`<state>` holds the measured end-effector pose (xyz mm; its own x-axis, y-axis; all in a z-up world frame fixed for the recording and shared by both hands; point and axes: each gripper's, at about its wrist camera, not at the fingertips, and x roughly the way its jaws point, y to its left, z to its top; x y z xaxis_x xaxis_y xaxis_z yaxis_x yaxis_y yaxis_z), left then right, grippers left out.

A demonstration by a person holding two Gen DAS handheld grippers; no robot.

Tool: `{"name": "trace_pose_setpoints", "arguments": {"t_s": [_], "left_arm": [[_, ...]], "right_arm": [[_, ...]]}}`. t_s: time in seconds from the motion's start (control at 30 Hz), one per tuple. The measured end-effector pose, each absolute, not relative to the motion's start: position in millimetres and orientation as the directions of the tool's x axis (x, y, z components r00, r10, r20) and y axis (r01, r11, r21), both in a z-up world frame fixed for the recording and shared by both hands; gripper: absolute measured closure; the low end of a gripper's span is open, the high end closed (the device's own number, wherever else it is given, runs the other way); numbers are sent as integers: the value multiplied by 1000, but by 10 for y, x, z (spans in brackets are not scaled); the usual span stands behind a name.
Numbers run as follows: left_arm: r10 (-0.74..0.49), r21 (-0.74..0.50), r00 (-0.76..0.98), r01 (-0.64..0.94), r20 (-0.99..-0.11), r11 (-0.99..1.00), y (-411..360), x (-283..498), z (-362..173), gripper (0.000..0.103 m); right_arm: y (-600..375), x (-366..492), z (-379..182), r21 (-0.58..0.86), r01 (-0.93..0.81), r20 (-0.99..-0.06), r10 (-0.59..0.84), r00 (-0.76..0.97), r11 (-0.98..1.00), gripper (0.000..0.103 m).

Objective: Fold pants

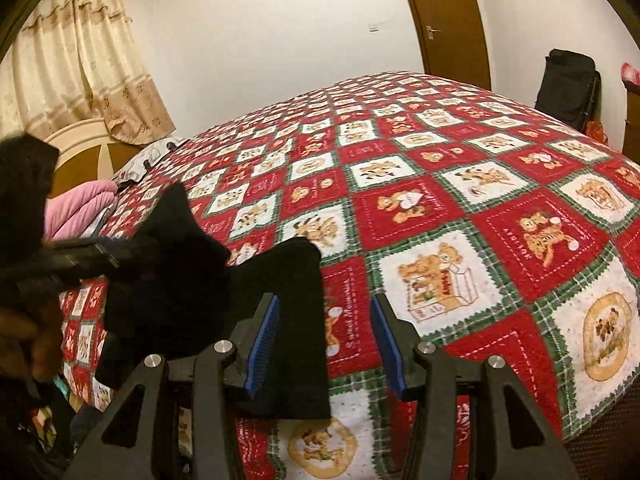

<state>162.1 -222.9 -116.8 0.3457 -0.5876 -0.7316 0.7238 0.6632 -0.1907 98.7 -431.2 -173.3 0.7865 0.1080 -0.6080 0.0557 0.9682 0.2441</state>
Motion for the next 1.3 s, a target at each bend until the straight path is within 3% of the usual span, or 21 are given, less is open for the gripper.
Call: {"name": "trace_pose_setpoints", "arguments": {"t_s": [0.3, 0.37, 0.43, 0.5, 0.67, 0.73, 0.83, 0.87, 0.9, 0.93, 0.97, 1.0, 1.1, 1.2, 1.3], "left_arm": [[-647, -226, 357, 735, -673, 639, -2306, 1483, -1078, 58], [-635, -189, 418, 720, -649, 667, -2150, 1446, -988, 38], [-596, -141, 483, 689, -642, 711, -1971, 1450, -965, 29], [-549, -111, 523, 651, -652, 751, -1771, 1478, -1013, 29], [-452, -88, 567, 553, -689, 828, -1303, 1541, -1232, 29], [-435, -84, 570, 538, -696, 839, -1230, 1533, -1320, 29], [-431, -107, 566, 514, -703, 851, -1144, 1543, -1433, 29], [-437, -119, 561, 514, -703, 850, -1126, 1543, -1472, 29], [-439, -124, 556, 513, -706, 849, -1121, 1546, -1507, 29], [-438, -123, 557, 513, -706, 850, -1110, 1542, -1526, 29], [-432, -113, 561, 512, -706, 851, -1108, 1542, -1547, 29], [-426, -103, 565, 513, -707, 852, -1107, 1539, -1564, 29], [-395, -49, 603, 507, -693, 861, -1088, 1549, -1634, 29], [-360, -29, 606, 485, -709, 874, -1050, 1626, -1763, 29], [-353, -42, 603, 466, -715, 884, -1010, 1664, -1845, 26]], "right_arm": [[-4464, 975, -1775, 285, 94, -588, 96, 803, 954, 54], [-4483, 938, -1728, 297, 99, -564, 91, 821, 950, 53], [-4462, 905, -1669, 320, 80, -543, 113, 832, 944, 50], [-4318, 878, -1574, 335, 19, -519, 168, 838, 942, 40], [-3563, 769, -1338, 139, -198, -493, 242, 836, 970, 41], [-3301, 823, -1367, 78, -240, -532, 243, 811, 968, 41], [-3280, 1055, -1585, 35, -133, -637, 124, 761, 991, 41], [-3344, 1123, -1674, 40, -101, -674, 101, 732, 994, 44], [-3393, 1165, -1748, 41, -87, -705, 91, 704, 995, 55], [-3453, 1171, -1791, 50, -77, -717, 90, 691, 996, 64], [-3524, 1164, -1825, 78, -69, -726, 104, 680, 995, 83], [-3584, 1149, -1840, 106, -70, -727, 125, 675, 992, 86], [-3838, 1076, -1808, 257, -56, -700, 225, 677, 965, 87], [-4216, 1126, -1959, 493, 1, -685, 388, 616, 870, 87], [-4480, 1144, -2204, 554, 92, -703, 406, 585, 827, 84]]}}
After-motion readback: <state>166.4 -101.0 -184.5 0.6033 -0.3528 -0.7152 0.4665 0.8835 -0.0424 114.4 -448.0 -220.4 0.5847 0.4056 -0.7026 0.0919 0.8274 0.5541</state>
